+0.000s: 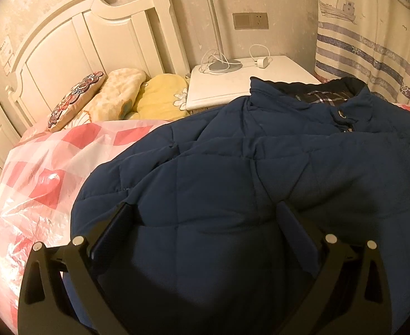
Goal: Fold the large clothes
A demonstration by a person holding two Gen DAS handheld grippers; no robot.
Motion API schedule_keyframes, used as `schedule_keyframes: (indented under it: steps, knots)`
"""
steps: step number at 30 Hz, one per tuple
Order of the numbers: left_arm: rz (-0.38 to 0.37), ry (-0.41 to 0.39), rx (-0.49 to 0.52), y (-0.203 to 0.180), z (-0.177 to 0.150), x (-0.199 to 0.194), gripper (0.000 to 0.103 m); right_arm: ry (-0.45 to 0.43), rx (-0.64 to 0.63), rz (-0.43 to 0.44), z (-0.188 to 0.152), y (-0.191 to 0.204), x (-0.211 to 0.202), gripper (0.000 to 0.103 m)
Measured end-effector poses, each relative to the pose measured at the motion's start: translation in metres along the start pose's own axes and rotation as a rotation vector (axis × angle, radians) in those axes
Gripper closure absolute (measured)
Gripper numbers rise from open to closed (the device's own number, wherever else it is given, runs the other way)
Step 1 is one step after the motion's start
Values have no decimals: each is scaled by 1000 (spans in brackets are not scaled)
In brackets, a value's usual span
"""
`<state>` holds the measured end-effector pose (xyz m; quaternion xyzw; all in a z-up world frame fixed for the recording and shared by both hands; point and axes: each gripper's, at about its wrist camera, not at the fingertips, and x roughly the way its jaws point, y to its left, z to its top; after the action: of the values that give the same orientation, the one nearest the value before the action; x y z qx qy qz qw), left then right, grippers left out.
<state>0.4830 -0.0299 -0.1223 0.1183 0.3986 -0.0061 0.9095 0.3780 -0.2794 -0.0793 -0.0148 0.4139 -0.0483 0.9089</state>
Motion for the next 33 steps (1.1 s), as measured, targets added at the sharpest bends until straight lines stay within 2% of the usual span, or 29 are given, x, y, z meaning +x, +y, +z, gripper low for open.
schedule_keyframes:
  steps: [1,3,6,7,10,13,15,16,17,20,22,24,27,28,29,32,33]
  knots:
    - [-3,0,-2,0,0,0,2,27,-8,-4,-6,-1,9,16]
    - [-7,-5,-5,1,0,-2,2,25,-8,29,-13,-5,19,16]
    - [2,11,-5,6,-4,-18,2,69,19,57,-9,-10,18,17]
    - [-19,-1,-19,11,-9,-33,2,81,22,57,-9,-11,10,17]
    - [-119,-43,-64,26,-33,-78,2,23,22,60,-21,-17,-20,17]
    - [-182,48,-61,28,-62,-86,2,20,26,50,-42,-26,-32,17]
    - [-173,112,-26,19,-78,-76,2,99,35,44,-60,-33,-13,16]
    - [-151,134,2,14,-88,-67,2,101,42,58,-66,-35,-7,15]
    - [-156,109,-24,17,-90,-69,2,81,54,73,-68,-37,-7,15]
    - [-130,161,-49,21,-88,-72,3,121,61,64,-67,-37,-12,15]
    - [-178,136,-70,25,-92,-92,3,134,63,92,-70,-34,-26,15]
    - [-201,111,-48,23,-103,-109,2,103,36,145,-80,-27,-46,15]
    - [-177,138,25,10,-127,-112,2,119,-61,164,-103,-9,-56,15]
    - [-165,127,40,6,-136,-111,2,123,-95,156,-112,-4,-54,15]
    - [-165,101,34,8,-141,-112,2,89,-113,145,-120,-2,-55,15]
    - [-152,132,3,18,-146,-122,2,112,-80,149,-123,-7,-63,15]
    - [-156,119,-4,21,-150,-132,2,122,-74,142,-124,-8,-69,15]
